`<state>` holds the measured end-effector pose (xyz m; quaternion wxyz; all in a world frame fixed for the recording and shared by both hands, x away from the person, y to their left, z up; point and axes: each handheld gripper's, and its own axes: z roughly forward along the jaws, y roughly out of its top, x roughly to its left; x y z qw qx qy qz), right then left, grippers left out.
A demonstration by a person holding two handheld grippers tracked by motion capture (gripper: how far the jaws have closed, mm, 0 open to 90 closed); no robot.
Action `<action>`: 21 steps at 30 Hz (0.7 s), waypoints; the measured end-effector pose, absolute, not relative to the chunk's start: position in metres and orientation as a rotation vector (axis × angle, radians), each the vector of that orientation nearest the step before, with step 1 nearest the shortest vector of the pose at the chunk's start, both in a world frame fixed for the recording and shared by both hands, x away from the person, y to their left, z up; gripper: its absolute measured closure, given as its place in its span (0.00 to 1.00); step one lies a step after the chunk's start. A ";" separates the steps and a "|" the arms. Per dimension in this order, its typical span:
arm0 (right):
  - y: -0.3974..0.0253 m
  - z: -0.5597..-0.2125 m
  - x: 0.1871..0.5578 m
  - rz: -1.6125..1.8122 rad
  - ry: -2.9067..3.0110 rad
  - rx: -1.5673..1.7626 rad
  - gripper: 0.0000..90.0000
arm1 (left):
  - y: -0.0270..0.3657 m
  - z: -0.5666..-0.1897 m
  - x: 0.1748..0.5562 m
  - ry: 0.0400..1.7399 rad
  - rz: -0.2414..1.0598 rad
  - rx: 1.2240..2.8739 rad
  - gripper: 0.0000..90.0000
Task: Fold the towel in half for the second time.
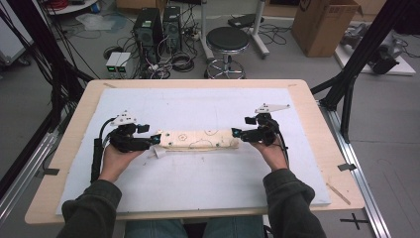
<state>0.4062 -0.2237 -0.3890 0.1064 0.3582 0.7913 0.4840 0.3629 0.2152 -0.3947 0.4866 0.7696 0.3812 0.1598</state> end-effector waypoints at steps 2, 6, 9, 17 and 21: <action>-0.225 -0.388 0.405 1.425 2.329 1.050 0.20 | 0.215 -0.394 0.362 0.926 0.390 1.872 0.37; -0.227 -0.386 0.403 1.426 2.326 1.045 0.20 | 0.217 -0.392 0.359 0.917 0.398 1.876 0.37; -0.228 -0.385 0.401 1.431 2.323 1.041 0.20 | 0.218 -0.391 0.357 0.918 0.400 1.878 0.36; -0.232 -0.382 0.397 1.433 2.315 1.033 0.20 | 0.222 -0.388 0.352 0.912 0.408 1.885 0.36; -0.233 -0.381 0.396 1.430 2.314 1.027 0.20 | 0.223 -0.387 0.349 0.910 0.412 1.893 0.35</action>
